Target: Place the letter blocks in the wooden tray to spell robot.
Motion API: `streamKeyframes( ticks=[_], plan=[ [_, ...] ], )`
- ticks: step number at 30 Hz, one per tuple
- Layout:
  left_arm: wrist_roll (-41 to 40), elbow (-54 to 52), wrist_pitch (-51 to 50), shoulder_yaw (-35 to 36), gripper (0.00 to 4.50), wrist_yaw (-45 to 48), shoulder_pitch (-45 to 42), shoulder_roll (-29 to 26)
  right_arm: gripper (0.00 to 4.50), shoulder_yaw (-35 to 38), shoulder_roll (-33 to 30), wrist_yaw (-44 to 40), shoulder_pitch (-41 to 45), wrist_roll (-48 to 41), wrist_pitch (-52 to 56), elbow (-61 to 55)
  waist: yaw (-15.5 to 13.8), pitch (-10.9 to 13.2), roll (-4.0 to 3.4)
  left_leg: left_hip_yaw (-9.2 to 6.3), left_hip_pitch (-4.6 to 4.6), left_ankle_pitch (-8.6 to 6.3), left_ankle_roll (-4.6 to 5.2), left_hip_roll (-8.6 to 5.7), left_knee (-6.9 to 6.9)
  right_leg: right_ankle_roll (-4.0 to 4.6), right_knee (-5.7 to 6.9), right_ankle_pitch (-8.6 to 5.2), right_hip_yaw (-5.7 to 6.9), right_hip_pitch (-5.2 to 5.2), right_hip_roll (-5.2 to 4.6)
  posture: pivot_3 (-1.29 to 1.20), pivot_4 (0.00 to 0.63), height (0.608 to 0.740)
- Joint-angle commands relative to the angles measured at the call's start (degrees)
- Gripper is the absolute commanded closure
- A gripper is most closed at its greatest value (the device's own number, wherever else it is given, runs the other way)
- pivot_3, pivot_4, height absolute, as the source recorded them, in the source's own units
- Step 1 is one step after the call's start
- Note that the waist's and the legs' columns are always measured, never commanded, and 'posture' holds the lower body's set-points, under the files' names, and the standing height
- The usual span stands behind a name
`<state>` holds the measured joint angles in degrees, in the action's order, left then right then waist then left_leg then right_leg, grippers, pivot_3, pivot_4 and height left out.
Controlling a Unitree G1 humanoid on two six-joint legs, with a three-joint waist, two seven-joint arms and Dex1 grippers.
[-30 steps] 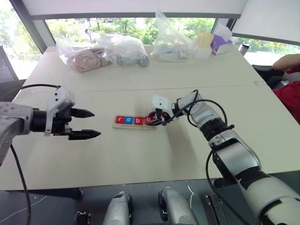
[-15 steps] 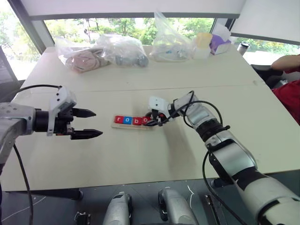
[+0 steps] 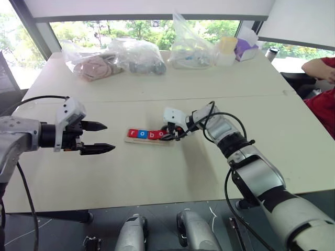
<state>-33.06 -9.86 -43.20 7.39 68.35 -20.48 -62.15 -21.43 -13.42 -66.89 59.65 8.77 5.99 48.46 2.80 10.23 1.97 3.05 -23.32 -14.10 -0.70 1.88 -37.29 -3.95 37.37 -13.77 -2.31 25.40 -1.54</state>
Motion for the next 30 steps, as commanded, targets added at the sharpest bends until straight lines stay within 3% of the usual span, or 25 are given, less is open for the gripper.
streamKeyframes(
  ticks=[1,8,15,23,27,30],
  plan=[
    [0.7,0.1,1.1,-0.3,0.0,-0.2,-1.0,0.3,3.35,-0.1,0.9,-0.4,0.4,0.0,0.8,-1.6,0.0,0.0,0.0,0.0,0.0,0.0,0.0,0.0,0.0,0.0,0.0,0.0,0.0,0.0,0.0,0.0,0.15,0.74],
    [1.8,1.0,1.7,-1.2,0.0,-0.2,-1.6,1.0,3.35,0.5,0.6,-0.5,0.4,-0.7,3.5,-3.2,-0.1,0.0,0.0,0.0,0.0,0.0,0.0,0.0,0.0,0.0,0.0,0.0,0.0,0.0,0.0,0.0,0.15,0.74],
    [2.4,2.1,2.6,-1.9,0.0,-0.1,-2.1,1.3,0.03,1.8,0.1,0.4,0.5,-1.6,5.4,-4.4,-0.2,0.0,0.0,0.0,-0.01,0.0,0.0,0.0,0.0,0.0,0.0,0.0,0.0,0.0,-0.01,0.0,0.15,0.74],
    [3.2,3.4,2.9,-2.5,0.0,0.4,-3.4,1.9,0.03,10.6,-0.7,4.3,4.3,-8.3,8.7,-5.9,-0.2,0.0,-0.01,0.0,-0.03,0.0,0.0,0.0,0.0,0.0,-0.01,0.0,0.0,0.01,-0.03,0.0,0.15,0.74],
    [2.0,3.1,1.6,-2.0,0.0,0.6,-4.4,2.6,0.03,12.8,-4.7,1.2,-2.1,-12.8,15.0,-20.7,-0.4,0.0,0.01,-0.05,-0.05,0.0,0.0,0.01,0.02,-0.01,-0.03,0.0,0.03,0.01,-0.06,0.0,0.15,0.74],
    [1.7,3.3,1.3,-2.4,0.0,0.8,-5.3,2.8,0.03,13.7,-5.4,4.2,-9.1,-15.2,20.7,-32.4,-0.5,-0.1,0.1,-0.13,-0.07,-0.01,0.0,0.01,0.05,-0.02,-0.06,0.01,0.12,-0.03,-0.1,0.0,0.15,0.74]
  ],
)
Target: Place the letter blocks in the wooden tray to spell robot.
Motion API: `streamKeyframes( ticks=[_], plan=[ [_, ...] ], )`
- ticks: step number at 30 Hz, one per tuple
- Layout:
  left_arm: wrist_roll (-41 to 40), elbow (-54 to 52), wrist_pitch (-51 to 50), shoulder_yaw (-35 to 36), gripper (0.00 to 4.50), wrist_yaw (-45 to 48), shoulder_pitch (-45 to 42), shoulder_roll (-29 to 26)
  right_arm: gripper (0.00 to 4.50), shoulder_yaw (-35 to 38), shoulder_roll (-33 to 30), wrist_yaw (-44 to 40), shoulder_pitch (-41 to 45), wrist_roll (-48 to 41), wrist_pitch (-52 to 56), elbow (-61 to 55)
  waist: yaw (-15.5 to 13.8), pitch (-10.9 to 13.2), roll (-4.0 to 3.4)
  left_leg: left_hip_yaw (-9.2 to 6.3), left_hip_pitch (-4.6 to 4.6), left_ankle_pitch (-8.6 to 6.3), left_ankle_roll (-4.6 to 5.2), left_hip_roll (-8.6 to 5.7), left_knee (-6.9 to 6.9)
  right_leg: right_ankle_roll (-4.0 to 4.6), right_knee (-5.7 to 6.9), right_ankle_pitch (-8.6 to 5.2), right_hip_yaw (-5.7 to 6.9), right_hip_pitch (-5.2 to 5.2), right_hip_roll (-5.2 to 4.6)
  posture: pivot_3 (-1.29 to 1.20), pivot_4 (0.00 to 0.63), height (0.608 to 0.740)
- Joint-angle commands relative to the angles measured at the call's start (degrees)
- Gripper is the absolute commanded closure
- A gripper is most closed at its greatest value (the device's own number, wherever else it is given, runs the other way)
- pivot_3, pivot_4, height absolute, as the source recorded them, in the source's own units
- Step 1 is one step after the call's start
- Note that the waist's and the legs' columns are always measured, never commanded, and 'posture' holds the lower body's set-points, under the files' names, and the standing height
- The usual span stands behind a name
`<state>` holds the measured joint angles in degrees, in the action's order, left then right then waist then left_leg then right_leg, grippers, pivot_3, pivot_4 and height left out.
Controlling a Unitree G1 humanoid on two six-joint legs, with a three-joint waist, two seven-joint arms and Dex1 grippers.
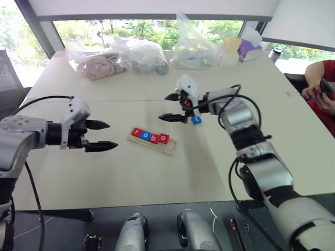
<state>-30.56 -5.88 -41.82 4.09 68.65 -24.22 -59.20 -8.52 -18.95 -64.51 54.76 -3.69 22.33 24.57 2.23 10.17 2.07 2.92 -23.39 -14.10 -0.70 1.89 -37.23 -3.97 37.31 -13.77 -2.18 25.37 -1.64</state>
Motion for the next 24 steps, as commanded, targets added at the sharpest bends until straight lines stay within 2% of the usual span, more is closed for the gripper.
streamKeyframes(
  ticks=[1,4,10,14,24],
  plan=[
    [-1.0,-0.6,-0.3,0.8,0.0,0.6,-2.1,0.0,0.03,0.7,0.3,4.7,-6.1,-1.6,4.8,-10.0,0.1,0.0,-0.01,0.0,0.0,0.0,0.0,0.0,-0.01,0.0,0.0,0.0,0.0,0.0,0.0,0.0,0.15,0.74],
    [-3.2,-2.9,-2.3,0.2,0.0,2.1,-3.9,0.1,0.03,-0.1,1.1,12.5,-10.7,1.8,1.3,-10.4,0.4,0.0,-0.01,0.06,0.01,0.01,-0.01,-0.03,-0.07,0.0,0.02,0.0,-0.03,0.02,0.02,0.0,0.15,0.74],
    [-3.8,-7.0,-3.3,-1.7,0.0,5.7,-4.6,-2.5,0.03,-2.2,0.7,18.7,-10.5,5.8,-6.1,-2.7,0.6,0.0,-0.04,0.1,0.05,0.02,-0.03,-0.05,-0.08,0.05,0.03,0.01,-0.11,0.03,0.14,0.0,0.15,0.74],
    [-4.4,-7.0,-4.0,-1.8,0.0,5.2,-5.7,-2.0,0.03,-2.7,0.4,19.0,-8.9,6.5,-9.8,2.6,0.4,0.0,-0.04,0.1,0.03,0.02,-0.03,-0.06,-0.07,0.04,0.01,0.01,-0.11,0.03,0.14,0.0,0.15,0.74],
    [-3.5,-3.9,-3.2,-1.5,0.0,4.0,-4.9,-1.2,0.03,-5.1,2.1,14.4,-9.0,5.5,-12.1,4.8,0.5,0.0,-0.04,0.09,0.03,0.02,-0.03,-0.05,-0.07,0.03,0.01,0.01,-0.12,0.03,0.17,0.0,0.15,0.74]
  ],
)
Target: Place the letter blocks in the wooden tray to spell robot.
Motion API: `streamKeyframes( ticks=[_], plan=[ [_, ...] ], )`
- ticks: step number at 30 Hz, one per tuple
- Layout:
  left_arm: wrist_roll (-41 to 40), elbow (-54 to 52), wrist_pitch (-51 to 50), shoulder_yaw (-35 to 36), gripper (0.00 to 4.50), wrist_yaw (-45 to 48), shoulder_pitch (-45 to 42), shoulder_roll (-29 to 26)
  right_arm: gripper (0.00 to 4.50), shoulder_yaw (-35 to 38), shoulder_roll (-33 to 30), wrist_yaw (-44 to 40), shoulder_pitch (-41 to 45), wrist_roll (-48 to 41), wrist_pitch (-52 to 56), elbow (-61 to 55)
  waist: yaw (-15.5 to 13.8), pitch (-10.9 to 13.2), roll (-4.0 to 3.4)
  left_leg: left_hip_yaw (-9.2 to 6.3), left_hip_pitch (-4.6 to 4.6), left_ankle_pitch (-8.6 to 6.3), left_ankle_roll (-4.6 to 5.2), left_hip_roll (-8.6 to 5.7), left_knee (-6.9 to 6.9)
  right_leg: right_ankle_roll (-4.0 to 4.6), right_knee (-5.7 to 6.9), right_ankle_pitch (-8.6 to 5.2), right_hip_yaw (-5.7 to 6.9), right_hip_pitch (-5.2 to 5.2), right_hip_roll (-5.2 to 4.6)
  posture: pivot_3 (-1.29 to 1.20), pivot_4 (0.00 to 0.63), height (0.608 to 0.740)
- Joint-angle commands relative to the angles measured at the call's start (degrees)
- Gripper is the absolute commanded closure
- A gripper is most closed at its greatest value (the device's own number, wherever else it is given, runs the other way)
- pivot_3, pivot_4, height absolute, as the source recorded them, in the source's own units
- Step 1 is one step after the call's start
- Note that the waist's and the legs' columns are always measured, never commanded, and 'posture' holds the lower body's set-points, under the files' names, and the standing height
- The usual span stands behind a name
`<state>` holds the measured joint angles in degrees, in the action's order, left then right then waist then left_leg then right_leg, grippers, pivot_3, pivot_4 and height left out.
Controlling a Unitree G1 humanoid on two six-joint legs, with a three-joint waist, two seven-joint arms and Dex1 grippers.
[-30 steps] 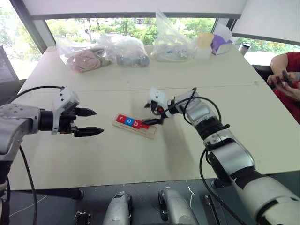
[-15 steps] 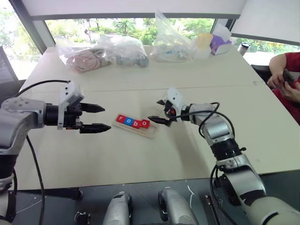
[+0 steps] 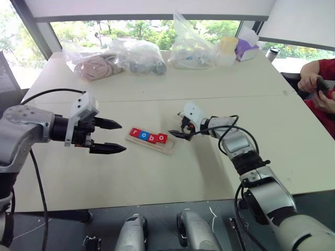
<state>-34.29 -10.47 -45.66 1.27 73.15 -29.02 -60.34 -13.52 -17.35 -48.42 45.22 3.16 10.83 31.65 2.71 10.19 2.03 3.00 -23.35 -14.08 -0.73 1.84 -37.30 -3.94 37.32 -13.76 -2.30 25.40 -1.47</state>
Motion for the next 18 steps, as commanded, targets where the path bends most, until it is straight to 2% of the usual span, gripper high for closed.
streamKeyframes(
  ticks=[1,9,12,15,18],
  plan=[
    [0.6,1.2,1.1,1.3,0.0,-0.5,0.2,-0.1,0.03,-0.1,0.6,-1.9,0.4,-1.4,-0.2,-2.8,0.0,0.0,0.0,0.0,0.0,0.0,0.0,0.0,0.0,0.0,0.01,0.0,0.0,0.0,0.0,0.0,0.15,0.74],
    [1.1,2.4,1.9,1.3,0.0,-1.1,0.9,0.1,0.03,0.1,0.7,-3.4,-1.3,-2.5,1.8,-6.7,-0.2,0.0,0.0,-0.01,-0.01,0.0,0.0,0.01,-0.02,0.0,0.0,0.0,0.01,-0.01,-0.05,0.0,0.15,0.74],
    [1.2,2.5,2.0,1.2,0.0,-1.1,0.9,0.2,0.03,0.7,0.0,-0.7,-1.1,-1.4,0.8,-7.3,-0.2,0.0,0.0,0.0,-0.01,0.0,0.0,0.0,-0.02,0.0,0.0,0.0,0.0,-0.01,-0.05,0.0,0.15,0.74],
    [1.6,2.4,2.5,1.4,0.0,-2.2,0.4,0.9,0.03,5.6,-2.3,6.0,0.2,-1.3,3.2,-9.1,-0.2,0.0,-0.02,0.0,-0.01,0.0,0.0,0.0,-0.02,0.0,0.01,0.0,0.0,0.0,-0.05,0.0,0.15,0.74],
    [1.0,1.2,2.2,1.9,0.0,-3.8,-1.1,2.1,0.03,14.4,-3.1,11.6,-2.7,-7.0,13.6,-17.7,-0.5,0.0,-0.01,-0.02,-0.05,0.0,0.0,0.01,-0.02,0.0,-0.01,0.0,0.0,0.0,-0.11,0.0,0.15,0.74]
  ],
)
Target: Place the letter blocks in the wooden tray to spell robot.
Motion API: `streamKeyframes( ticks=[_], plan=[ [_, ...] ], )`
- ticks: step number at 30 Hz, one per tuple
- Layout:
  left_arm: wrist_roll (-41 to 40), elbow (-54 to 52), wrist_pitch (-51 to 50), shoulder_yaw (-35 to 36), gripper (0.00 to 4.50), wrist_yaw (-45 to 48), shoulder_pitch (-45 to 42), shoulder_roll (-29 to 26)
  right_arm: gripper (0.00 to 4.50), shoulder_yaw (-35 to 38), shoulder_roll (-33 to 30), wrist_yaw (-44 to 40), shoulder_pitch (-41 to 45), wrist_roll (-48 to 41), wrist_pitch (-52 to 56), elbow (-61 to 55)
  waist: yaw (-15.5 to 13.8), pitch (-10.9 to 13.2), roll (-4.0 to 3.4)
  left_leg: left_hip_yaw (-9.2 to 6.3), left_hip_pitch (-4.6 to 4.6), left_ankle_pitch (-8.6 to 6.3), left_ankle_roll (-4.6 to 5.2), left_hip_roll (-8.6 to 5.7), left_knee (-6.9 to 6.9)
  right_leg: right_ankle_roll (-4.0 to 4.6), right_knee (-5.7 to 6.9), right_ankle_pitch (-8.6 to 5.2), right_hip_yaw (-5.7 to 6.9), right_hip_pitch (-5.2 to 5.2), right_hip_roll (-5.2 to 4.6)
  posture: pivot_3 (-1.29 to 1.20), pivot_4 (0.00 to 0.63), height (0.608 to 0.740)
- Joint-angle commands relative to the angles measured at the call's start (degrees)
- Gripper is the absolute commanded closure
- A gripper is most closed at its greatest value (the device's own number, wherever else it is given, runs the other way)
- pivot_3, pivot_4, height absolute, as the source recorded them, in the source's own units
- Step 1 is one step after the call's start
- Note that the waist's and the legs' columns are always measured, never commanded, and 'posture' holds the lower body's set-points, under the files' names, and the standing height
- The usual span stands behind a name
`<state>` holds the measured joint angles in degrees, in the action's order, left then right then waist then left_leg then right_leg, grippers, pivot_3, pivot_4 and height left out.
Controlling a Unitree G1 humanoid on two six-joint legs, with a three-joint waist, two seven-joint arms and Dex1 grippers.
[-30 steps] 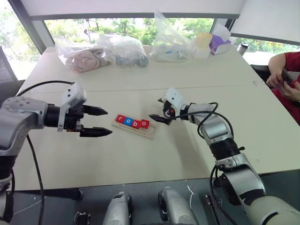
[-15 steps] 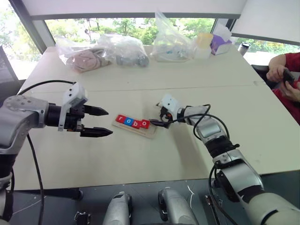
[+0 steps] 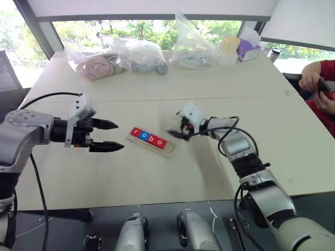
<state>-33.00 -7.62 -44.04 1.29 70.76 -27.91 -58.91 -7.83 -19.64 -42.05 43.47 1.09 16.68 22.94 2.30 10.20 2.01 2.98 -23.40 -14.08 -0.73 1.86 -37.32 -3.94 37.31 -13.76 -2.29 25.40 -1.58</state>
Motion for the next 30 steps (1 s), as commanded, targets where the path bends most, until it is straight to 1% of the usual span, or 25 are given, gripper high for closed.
streamKeyframes(
  ticks=[1,3,5,8,10,15,19,22,25,26,29,30],
  plan=[
    [-0.5,-1.8,0.3,1.9,0.0,-2.4,-3.0,1.5,0.03,11.5,-0.5,7.5,-2.5,-6.5,11.8,-11.7,-0.2,0.0,0.04,0.0,0.0,0.0,0.0,0.0,0.01,0.0,-0.01,0.0,0.0,0.0,-0.02,0.0,0.15,0.74],
    [-0.5,-1.6,0.4,1.9,0.0,-4.3,-4.9,3.3,0.03,15.6,0.8,12.2,-4.9,-8.4,19.1,-15.3,-0.3,0.0,0.07,-0.04,0.0,0.0,0.0,0.01,0.01,-0.02,-0.03,-0.01,0.01,-0.04,-0.02,0.0,0.15,0.74],
    [0.0,-0.6,0.6,2.0,0.0,-5.9,-6.6,4.7,0.03,17.6,2.2,15.8,-6.5,-9.2,23.8,-17.3,-0.2,0.0,0.07,-0.03,0.01,0.0,0.0,-0.01,0.01,-0.02,-0.03,0.0,0.01,-0.06,-0.01,0.0,0.15,0.74],
    [0.4,0.9,-0.6,1.5,0.0,-7.7,-9.4,5.8,0.03,19.4,5.0,20.4,-7.5,-10.6,28.0,-18.0,0.4,0.0,0.06,0.01,0.05,0.0,0.0,-0.03,0.0,-0.01,0.02,0.01,-0.02,-0.04,0.04,0.0,0.15,0.74],
    [0.6,0.9,-0.6,0.8,0.0,-7.1,-10.4,5.4,0.03,19.2,6.3,21.1,-7.3,-11.6,29.0,-17.7,0.8,0.0,0.01,0.03,0.05,0.0,0.0,-0.02,0.01,-0.01,0.06,0.03,-0.06,0.01,0.1,0.0,0.15,0.74],
    [0.9,1.3,-0.5,0.1,0.0,-5.8,-12.5,4.7,0.03,14.5,7.3,21.7,-5.6,-9.5,24.8,-10.5,1.3,0.0,0.01,-0.01,0.06,0.0,0.0,-0.02,0.06,-0.04,0.07,0.03,-0.04,0.01,0.14,0.0,0.15,0.74],
    [1.2,1.1,-0.3,0.1,0.0,-4.8,-10.8,4.3,0.03,9.3,7.2,20.7,-3.5,-6.3,19.7,-0.3,1.6,0.0,0.01,0.0,0.04,0.0,0.0,-0.03,0.06,-0.05,0.02,0.03,-0.04,0.0,0.11,0.0,0.15,0.74],
    [1.3,0.4,-0.3,0.1,0.0,-4.5,-9.7,3.9,0.03,7.9,7.3,21.7,-2.4,-4.8,16.7,5.7,1.8,-0.1,0.07,0.02,0.06,0.0,0.0,-0.02,0.04,-0.06,0.01,0.04,-0.06,-0.02,0.1,0.0,0.15,0.74],
    [1.3,0.2,-0.3,0.4,0.0,-4.6,-9.0,4.0,0.77,7.7,7.0,23.2,-1.9,-3.5,13.5,9.1,1.7,-0.1,0.11,0.0,0.2,0.0,0.0,-0.02,0.01,-0.07,0.01,0.06,-0.05,-0.18,0.1,0.0,0.15,0.74],
    [1.3,0.3,-0.3,0.5,0.0,-4.6,-8.7,3.9,1.22,7.6,7.0,23.3,-2.1,-3.3,12.7,8.7,1.7,-0.1,0.11,0.0,0.25,0.0,0.0,-0.02,0.01,-0.06,0.01,0.05,-0.06,-0.24,0.09,0.0,0.15,0.74],
    [1.4,0.4,-0.1,0.6,0.0,-4.6,-8.0,4.0,2.81,7.0,6.8,23.1,-2.6,-3.0,11.5,7.5,1.7,-0.1,0.11,-0.01,0.27,0.0,0.0,0.0,0.0,-0.06,0.02,0.05,-0.06,-0.26,0.08,0.0,0.15,0.74],
    [1.4,0.3,0.0,0.6,0.0,-4.6,-7.8,4.0,3.21,6.8,6.8,23.1,-2.8,-2.9,11.3,7.3,1.7,-0.1,0.11,-0.01,0.27,0.0,0.0,0.0,0.01,-0.06,0.01,0.05,-0.06,-0.26,0.08,0.0,0.15,0.74]
  ],
)
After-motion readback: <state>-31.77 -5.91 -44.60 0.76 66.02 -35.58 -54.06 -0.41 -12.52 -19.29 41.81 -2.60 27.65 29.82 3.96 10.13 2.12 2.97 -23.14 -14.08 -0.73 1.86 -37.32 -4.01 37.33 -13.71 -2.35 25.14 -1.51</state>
